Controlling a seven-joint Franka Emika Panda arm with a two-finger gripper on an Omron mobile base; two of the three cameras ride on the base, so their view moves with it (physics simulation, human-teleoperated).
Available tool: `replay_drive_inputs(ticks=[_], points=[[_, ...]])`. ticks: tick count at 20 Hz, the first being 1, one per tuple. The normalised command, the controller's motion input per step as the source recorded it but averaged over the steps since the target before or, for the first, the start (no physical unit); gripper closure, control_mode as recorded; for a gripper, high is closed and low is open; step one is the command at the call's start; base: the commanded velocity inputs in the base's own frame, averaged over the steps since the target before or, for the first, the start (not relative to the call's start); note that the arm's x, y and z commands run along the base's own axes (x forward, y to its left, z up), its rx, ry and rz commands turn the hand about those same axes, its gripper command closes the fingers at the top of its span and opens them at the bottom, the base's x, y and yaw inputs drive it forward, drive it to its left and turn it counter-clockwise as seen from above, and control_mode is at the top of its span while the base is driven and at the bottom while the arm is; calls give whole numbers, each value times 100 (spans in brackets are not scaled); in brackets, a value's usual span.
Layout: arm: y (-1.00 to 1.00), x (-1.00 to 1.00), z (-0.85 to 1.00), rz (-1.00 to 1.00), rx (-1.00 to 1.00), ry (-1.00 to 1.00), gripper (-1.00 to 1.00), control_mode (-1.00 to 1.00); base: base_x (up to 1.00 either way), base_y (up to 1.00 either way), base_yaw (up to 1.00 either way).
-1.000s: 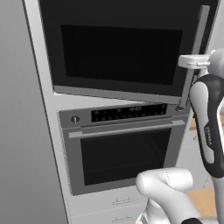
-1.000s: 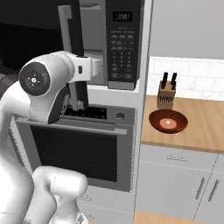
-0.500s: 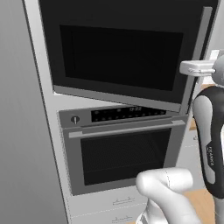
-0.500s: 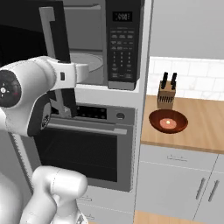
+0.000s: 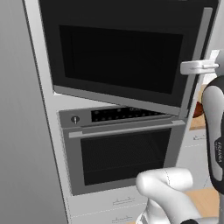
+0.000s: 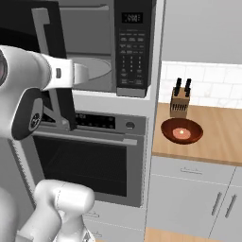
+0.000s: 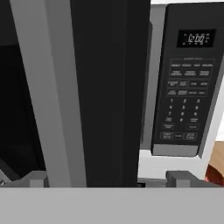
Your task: Open the microwave, place the bowl with waffle inside the microwave, then close the microwave door and turn it on.
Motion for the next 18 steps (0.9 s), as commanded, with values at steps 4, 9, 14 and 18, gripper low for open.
replay_drive_inputs(ticks=[4, 9, 14, 18], points=[[-100, -58, 0, 1, 4, -15, -100, -100, 0, 0, 0], [-92, -24, 6, 6, 9, -25, -100, -100, 0, 0, 0], [-48, 0, 1, 30, 17, -24, -100, -100, 0, 0, 0], [-33, -7, 17, 46, 18, -7, -100, -100, 0, 0, 0]])
